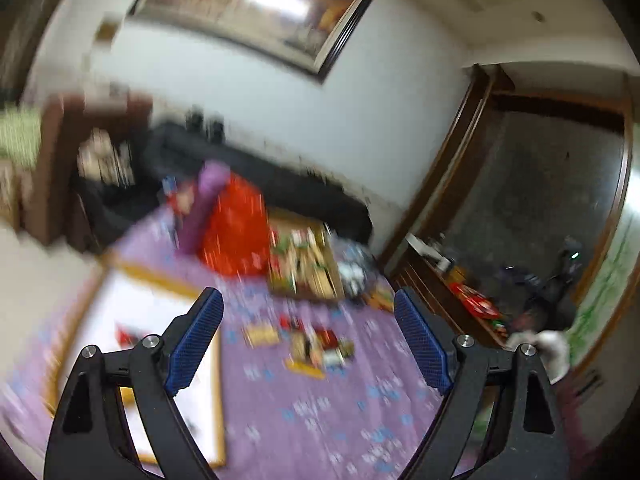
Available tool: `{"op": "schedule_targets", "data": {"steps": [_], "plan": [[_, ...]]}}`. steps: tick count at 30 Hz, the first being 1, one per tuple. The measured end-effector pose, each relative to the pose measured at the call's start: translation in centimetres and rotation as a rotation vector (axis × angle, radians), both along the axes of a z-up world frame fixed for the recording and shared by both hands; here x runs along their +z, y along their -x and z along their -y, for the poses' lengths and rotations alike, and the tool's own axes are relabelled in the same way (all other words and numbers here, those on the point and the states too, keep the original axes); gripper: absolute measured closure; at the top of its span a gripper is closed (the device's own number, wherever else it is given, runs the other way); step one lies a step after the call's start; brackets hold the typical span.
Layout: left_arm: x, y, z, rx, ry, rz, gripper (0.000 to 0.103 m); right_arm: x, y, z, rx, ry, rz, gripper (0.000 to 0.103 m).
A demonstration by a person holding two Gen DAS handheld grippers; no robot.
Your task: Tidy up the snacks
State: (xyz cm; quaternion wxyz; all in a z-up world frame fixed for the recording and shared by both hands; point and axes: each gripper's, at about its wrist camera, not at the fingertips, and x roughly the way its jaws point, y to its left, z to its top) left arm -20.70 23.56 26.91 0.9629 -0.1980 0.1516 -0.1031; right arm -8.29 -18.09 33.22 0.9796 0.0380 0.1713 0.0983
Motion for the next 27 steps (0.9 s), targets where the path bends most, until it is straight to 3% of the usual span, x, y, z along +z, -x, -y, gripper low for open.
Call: {"op": "schedule_targets", "data": {"steps": [4,5,6,7,10,12,13,15,17,22,27], "plan": [[7.8,1.7,1.8,0.127,-0.212,0.170,0.015,8.3,1.0,5.3,-0.135,0.041,0.102,0.070],[9.4,1.9,2.1,0.145,-0.256,0.198,0.011,10.0,1.1,6.2,-0.157,0.040,0.113,0.070],[11.0,1.7,2.4,0.152,-0.291,0.219,0.000,11.8,1.1,7.2,-0.181,0.032,0.125,0.069],[12.2,1.3,2.7,0.149,-0.309,0.233,0.000,13.1,1.2,7.9,-0.199,0.024,0.134,0.068],[13.1,-1.3,2.9,0.026,-0.291,0.148,0.000,15.6,0.9,9.5,-0.256,0.028,0.152,0.057],[11.7,-2.9,3.5,0.034,-0.279,0.081,0.000,14.9,0.3,9.7,-0.252,0.037,0.144,0.048],[10.7,-3.7,3.9,0.029,-0.290,0.059,0.000,13.4,-0.6,9.6,-0.232,0.042,0.117,0.041],[8.2,-5.4,4.8,0.022,-0.316,0.036,0.000,10.1,-1.9,9.0,-0.207,0.052,0.057,0.041],[5.8,-7.0,5.6,-0.004,-0.323,0.007,0.000,4.9,-4.3,8.1,-0.147,0.052,-0.048,0.041],[-0.5,-11.7,6.9,-0.076,-0.246,-0.125,0.000,-9.0,-10.9,4.1,0.019,-0.009,-0.322,0.044],[-7.3,-16.3,7.6,-0.153,-0.161,-0.301,0.000,-19.7,-17.5,-1.0,0.144,-0.108,-0.552,0.048]]}}
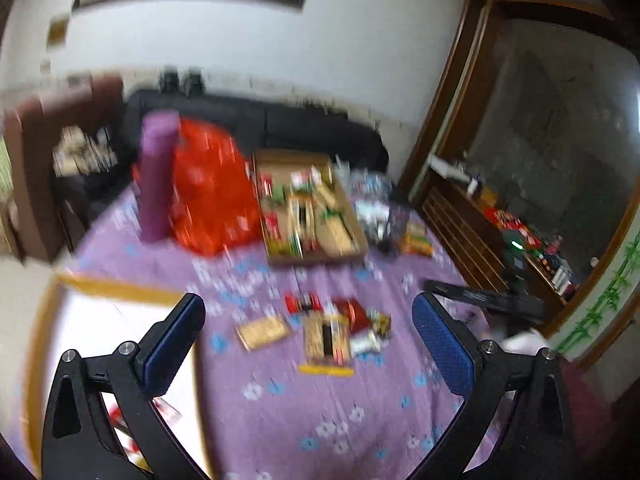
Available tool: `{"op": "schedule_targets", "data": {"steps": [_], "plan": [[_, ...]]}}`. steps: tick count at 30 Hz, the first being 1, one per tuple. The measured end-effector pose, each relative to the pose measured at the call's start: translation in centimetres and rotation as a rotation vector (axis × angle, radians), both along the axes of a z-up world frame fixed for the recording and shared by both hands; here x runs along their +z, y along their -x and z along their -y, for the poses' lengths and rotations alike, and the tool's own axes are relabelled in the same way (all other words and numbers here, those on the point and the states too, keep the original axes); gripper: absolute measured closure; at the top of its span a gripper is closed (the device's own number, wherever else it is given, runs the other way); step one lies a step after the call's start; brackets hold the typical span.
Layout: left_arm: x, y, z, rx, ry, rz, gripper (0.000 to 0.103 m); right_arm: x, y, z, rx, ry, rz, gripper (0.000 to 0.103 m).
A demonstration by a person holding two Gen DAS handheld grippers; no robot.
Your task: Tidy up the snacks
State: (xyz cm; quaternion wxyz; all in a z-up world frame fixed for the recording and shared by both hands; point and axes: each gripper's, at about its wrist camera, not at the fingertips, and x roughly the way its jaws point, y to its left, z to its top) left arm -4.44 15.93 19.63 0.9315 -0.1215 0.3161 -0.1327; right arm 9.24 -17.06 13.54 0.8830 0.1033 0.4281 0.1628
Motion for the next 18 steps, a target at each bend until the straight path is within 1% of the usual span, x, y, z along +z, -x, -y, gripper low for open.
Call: {"op": "schedule_targets", "data": {"steps": [1,4,6,7,11,12,13,14,18], "plan": [[-1.3,-0.6,0.2,-0.007,0.006,-0.032,0.000,-1.7,-1.1,-1.2,0.020,-0.001,-0.029,0.048],[-4.7,-2.6,0.7,-0.015,0.015,-0.111,0.000,-5.3,-3.7,-4.5,0.058,0.028,-0.082,0.048],[-6.7,-4.3,1.1,-0.021,0.028,-0.165,0.000,-6.8,-4.6,-6.8,0.081,0.062,-0.106,0.048],[-7.6,-5.1,1.3,-0.025,0.033,-0.192,0.000,-7.8,-5.2,-7.9,0.086,0.101,-0.121,0.048],[-10.8,-7.2,2.1,-0.038,0.050,-0.268,0.000,-10.2,-5.9,-9.4,0.092,0.179,-0.147,0.048],[-11.4,-7.7,2.6,-0.047,0.054,-0.285,0.000,-10.6,-5.9,-9.4,0.095,0.188,-0.152,0.050],[-11.7,-7.8,3.0,-0.055,0.054,-0.295,0.000,-11.1,-5.9,-9.4,0.104,0.202,-0.155,0.064],[-12.2,-8.1,3.7,-0.067,0.049,-0.306,0.000,-11.4,-5.9,-9.3,0.107,0.214,-0.158,0.074],[-13.5,-9.3,5.5,-0.088,0.021,-0.329,0.000,-11.4,-5.4,-8.6,0.105,0.185,-0.130,0.076]]}}
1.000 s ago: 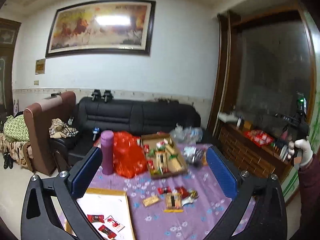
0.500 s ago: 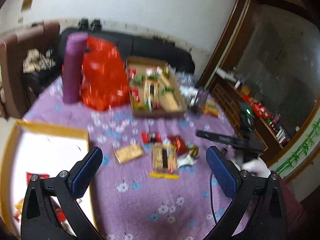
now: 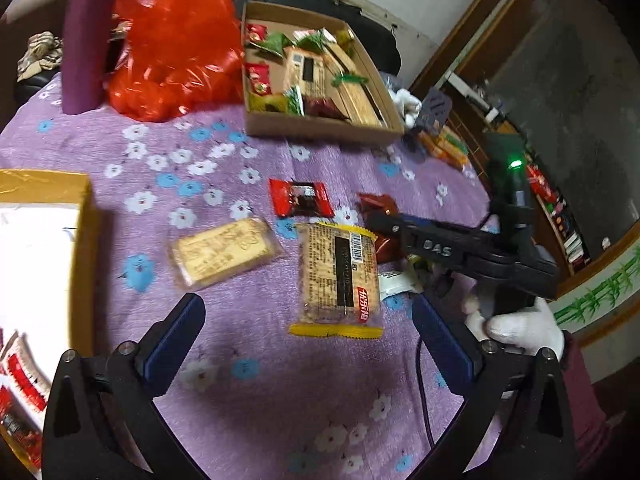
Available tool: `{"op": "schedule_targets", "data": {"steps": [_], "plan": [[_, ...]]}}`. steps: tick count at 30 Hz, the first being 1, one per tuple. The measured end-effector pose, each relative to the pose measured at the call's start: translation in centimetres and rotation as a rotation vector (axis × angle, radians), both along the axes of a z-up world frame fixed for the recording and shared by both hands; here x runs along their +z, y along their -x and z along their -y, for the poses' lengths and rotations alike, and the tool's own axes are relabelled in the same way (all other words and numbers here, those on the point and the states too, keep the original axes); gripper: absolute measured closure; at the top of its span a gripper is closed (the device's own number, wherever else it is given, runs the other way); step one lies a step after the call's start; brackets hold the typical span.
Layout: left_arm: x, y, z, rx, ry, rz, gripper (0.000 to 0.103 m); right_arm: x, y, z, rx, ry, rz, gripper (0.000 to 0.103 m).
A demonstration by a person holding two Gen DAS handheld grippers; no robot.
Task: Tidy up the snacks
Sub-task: 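Grasp the beige biscuit pack with left tool while right tool grasps the red peanut bag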
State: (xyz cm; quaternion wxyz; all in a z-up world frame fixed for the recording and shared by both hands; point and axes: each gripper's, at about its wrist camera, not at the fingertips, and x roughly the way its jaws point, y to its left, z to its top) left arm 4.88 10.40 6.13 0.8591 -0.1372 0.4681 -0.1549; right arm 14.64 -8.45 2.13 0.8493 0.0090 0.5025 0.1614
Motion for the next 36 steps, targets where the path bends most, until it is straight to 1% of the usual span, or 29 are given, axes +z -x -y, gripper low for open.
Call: {"op": "schedule_targets", "data": {"steps": [2,4,6,7,8,11,12,13,14,15,17,19,20,21,24,26,27,29,32,36], "plan": [[-0.2,-0.9,0.3,0.004,-0.057,0.019,0.000,0.4,0.5,0.5,-0.007,-0.016,0.020,0.076],[-0.1,-2.1,0.2,0.000,-0.132,0.049,0.000,1.5,1.3,1.5,-0.012,-0.054,0.043,0.076],[-0.4,-3.6,-0.3,-0.002,-0.204,0.052,0.000,3.1,2.1,2.6,-0.009,-0.115,0.061,0.076],[-0.7,-4.5,-0.8,0.001,-0.220,0.043,0.000,3.7,2.6,3.2,-0.006,-0.149,0.066,0.076],[-1.0,-5.1,-1.1,-0.005,-0.215,0.030,0.000,4.3,3.0,3.6,-0.002,-0.173,0.071,0.076],[-2.6,-6.9,-1.5,-0.040,-0.166,-0.033,0.001,5.9,4.4,4.7,0.008,-0.219,0.090,0.076],[-3.2,-7.1,-1.3,-0.056,-0.167,-0.053,0.008,6.0,4.4,4.9,0.009,-0.233,0.091,0.076],[-3.8,-7.1,-1.0,-0.069,-0.186,-0.076,0.016,6.2,4.7,5.2,0.009,-0.255,0.087,0.076],[-4.1,-6.9,-0.7,-0.082,-0.200,-0.090,0.032,6.3,5.0,5.4,0.008,-0.276,0.080,0.076],[-4.0,-6.3,-0.2,-0.096,-0.245,-0.061,0.039,6.4,5.2,5.7,0.006,-0.294,0.074,0.076],[-4.0,-5.6,0.1,-0.120,-0.252,-0.071,0.044,6.5,5.8,6.2,0.006,-0.324,0.064,0.076],[-3.9,-4.8,0.3,-0.132,-0.261,-0.076,0.044,6.3,6.3,6.5,0.009,-0.334,0.061,0.076],[-3.8,-4.6,0.4,-0.135,-0.281,-0.069,0.044,6.1,6.6,6.6,0.013,-0.339,0.057,0.076],[-4.0,-4.3,0.7,-0.141,-0.319,-0.057,0.044,6.0,6.7,6.6,0.013,-0.347,0.050,0.076],[-4.5,-3.9,1.8,-0.149,-0.400,-0.015,0.043,5.2,7.0,6.7,0.009,-0.379,0.020,0.076],[-4.5,-3.8,2.4,-0.152,-0.431,0.006,0.043,4.9,7.4,6.6,0.008,-0.376,0.019,0.076],[-4.5,-3.8,2.5,-0.154,-0.424,0.007,0.050,4.8,7.5,6.5,0.010,-0.370,0.021,0.076],[-4.2,-3.8,2.4,-0.142,-0.413,0.008,0.072,4.7,7.9,6.3,0.014,-0.365,0.020,0.076],[-3.5,-3.2,2.1,-0.115,-0.381,0.013,0.072,4.9,8.7,5.9,0.024,-0.362,0.020,0.076],[-1.9,-1.2,0.2,-0.081,-0.279,0.037,0.072,5.8,9.7,4.8,0.044,-0.345,0.035,0.076]]}}
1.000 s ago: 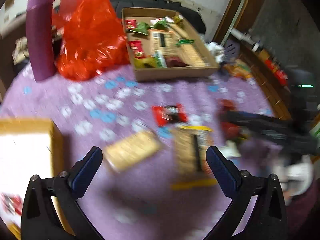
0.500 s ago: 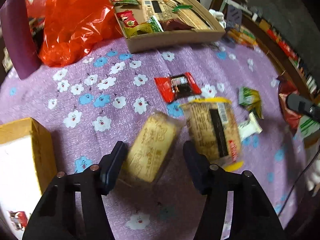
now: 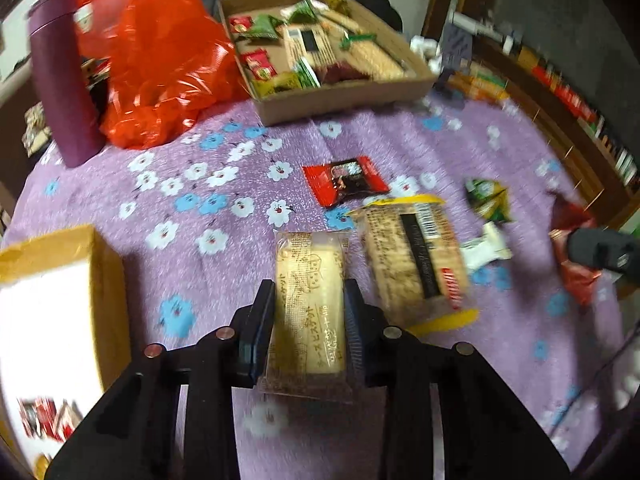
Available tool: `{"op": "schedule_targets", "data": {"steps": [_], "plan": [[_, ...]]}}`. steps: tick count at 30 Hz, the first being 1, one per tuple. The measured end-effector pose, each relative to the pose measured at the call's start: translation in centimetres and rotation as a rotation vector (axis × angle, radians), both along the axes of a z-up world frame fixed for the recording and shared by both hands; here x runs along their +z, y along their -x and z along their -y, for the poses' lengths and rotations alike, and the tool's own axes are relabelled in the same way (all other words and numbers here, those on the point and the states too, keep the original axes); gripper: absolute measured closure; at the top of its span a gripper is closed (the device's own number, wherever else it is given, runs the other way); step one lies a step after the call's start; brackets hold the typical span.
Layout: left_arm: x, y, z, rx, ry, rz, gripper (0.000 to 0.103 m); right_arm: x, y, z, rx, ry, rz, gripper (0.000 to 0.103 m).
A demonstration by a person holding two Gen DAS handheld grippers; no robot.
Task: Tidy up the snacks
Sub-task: 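Grasp the beige biscuit pack with left tool while right tool grasps the red peanut bag, then drop the biscuit pack into the white tray with left tool while right tool drops the peanut bag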
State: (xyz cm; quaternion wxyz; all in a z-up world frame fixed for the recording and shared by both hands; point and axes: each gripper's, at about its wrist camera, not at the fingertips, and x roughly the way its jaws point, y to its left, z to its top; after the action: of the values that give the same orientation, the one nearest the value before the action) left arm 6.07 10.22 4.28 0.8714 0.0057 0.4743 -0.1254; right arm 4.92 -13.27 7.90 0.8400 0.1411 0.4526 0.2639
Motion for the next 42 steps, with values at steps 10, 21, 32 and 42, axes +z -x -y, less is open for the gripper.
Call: {"op": "schedule_targets", "data": {"steps": [10,21,32,42], "plan": [[4.9,6.0,-9.6,0.170,0.107,0.112,0.072,2.8,3.2,-8.6,0.145,0.016,0.047,0.076],[1.8,6.7,-22.1,0.438,0.182,0.048,0.072,1.5,3.2,-25.1,0.341,0.016,-0.006,0.077],[0.4,6.8,-26.1,0.508,0.306,0.016,0.064,-3.4,0.7,-32.8,0.325,0.134,-0.028,0.073],[4.4,10.6,-23.1,0.482,0.425,0.112,0.047,-0.2,1.4,-28.0,0.265,0.049,0.031,0.072]]}}
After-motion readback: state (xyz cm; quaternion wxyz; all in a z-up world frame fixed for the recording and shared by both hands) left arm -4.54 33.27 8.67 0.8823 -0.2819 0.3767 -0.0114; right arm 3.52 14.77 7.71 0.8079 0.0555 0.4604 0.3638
